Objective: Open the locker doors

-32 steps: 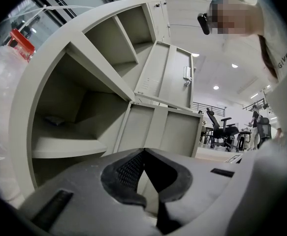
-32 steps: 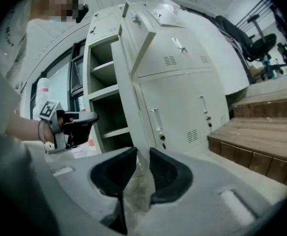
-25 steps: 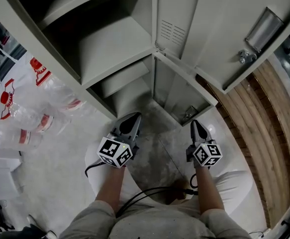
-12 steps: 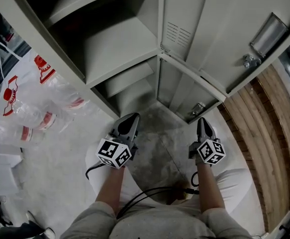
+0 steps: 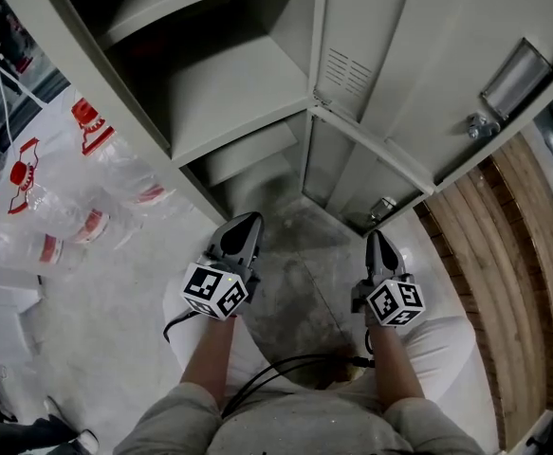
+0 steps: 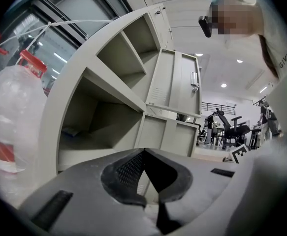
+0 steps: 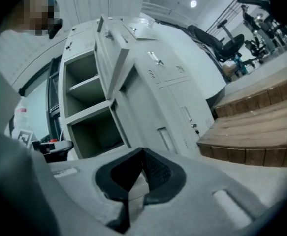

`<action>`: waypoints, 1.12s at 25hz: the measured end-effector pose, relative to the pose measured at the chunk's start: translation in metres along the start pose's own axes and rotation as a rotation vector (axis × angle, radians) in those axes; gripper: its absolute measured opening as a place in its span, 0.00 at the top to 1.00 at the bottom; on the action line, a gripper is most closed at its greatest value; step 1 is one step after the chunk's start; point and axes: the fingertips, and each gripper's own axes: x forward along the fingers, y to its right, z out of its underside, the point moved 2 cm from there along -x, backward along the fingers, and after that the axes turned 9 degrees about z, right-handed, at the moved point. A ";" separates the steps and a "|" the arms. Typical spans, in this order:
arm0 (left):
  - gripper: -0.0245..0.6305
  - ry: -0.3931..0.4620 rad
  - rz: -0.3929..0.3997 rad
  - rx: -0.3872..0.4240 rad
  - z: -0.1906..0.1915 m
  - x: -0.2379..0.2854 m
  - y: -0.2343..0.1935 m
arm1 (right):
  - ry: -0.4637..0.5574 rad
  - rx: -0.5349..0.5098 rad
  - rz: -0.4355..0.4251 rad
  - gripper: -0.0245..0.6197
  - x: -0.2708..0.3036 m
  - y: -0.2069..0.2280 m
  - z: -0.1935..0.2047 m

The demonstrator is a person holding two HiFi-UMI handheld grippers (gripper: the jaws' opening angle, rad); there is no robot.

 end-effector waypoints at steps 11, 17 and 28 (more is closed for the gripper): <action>0.96 0.042 -0.078 0.063 -0.035 -0.015 -0.009 | 0.066 -0.213 -0.332 0.96 0.026 -0.107 -0.042; 0.96 0.045 -0.085 0.115 -0.113 -0.021 0.025 | 0.054 -0.263 -0.405 0.96 0.002 -0.155 -0.111; 0.96 0.060 -0.137 0.087 -0.343 -0.038 0.113 | 0.034 -0.342 -0.451 0.96 -0.073 -0.259 -0.326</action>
